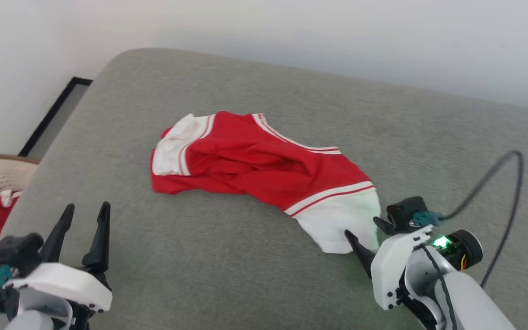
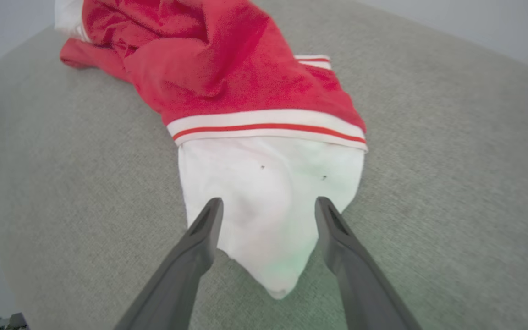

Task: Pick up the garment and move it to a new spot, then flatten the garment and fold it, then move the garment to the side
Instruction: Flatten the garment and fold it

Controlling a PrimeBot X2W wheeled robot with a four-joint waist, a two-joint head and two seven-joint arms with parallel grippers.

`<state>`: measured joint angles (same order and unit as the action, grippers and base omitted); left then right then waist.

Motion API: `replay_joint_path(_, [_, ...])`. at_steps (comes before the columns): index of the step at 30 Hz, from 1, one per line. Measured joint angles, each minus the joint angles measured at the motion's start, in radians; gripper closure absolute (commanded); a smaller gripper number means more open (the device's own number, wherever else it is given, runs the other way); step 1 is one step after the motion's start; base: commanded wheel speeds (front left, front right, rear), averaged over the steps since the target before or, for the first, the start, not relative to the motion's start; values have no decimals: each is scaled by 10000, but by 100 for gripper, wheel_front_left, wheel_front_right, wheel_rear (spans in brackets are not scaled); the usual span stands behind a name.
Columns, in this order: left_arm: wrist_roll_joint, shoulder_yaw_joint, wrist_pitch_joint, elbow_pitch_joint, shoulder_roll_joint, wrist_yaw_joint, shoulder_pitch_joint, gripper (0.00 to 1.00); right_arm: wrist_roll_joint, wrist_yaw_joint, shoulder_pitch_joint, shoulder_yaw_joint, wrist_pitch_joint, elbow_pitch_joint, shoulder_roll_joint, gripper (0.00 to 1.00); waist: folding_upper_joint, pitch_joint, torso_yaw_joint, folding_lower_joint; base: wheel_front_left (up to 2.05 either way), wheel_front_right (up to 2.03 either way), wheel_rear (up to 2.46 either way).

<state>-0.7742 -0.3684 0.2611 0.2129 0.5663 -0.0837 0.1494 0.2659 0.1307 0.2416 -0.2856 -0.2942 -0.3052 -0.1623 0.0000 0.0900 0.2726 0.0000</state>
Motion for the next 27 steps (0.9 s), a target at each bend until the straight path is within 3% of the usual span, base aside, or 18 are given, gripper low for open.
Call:
replay_joint_path(5, [1129,1415,2,-127,-1039,529,-662,0,334,2,572,-533,-1313,-640,-355,0,0,18,466,0,0,0,0])
replay_joint_path(9, [2113,2642,2,-263,-2121,1246,-1197,0,318,0,1338,-895,-2372,-1626,-491,0,0,92,882,0,0,0,0])
replay_joint_path(14, [2886,3676,2,-366,-3087,1802,-1522,0,330,4,2278,-1340,-3001,-2928,-420,0,0,233,1144,0,0,0,0])
replay_joint_path(16, [3103,3996,2,-376,-3394,1912,-1585,0,347,4,2594,-1687,-3195,-3331,-445,100,0,266,1211,0,0,0,0])
replay_joint_path(22, [3517,4698,2,-591,-4015,2082,-1758,0,1122,4,3056,-2318,-3191,-3639,-748,100,0,307,1250,0,0,0,0])
replay_joint_path(27, [3616,4901,2,-920,-4172,2113,-1953,0,1847,33,3109,-2686,-3651,-2777,-1647,100,0,357,1040,0,0,0,0])
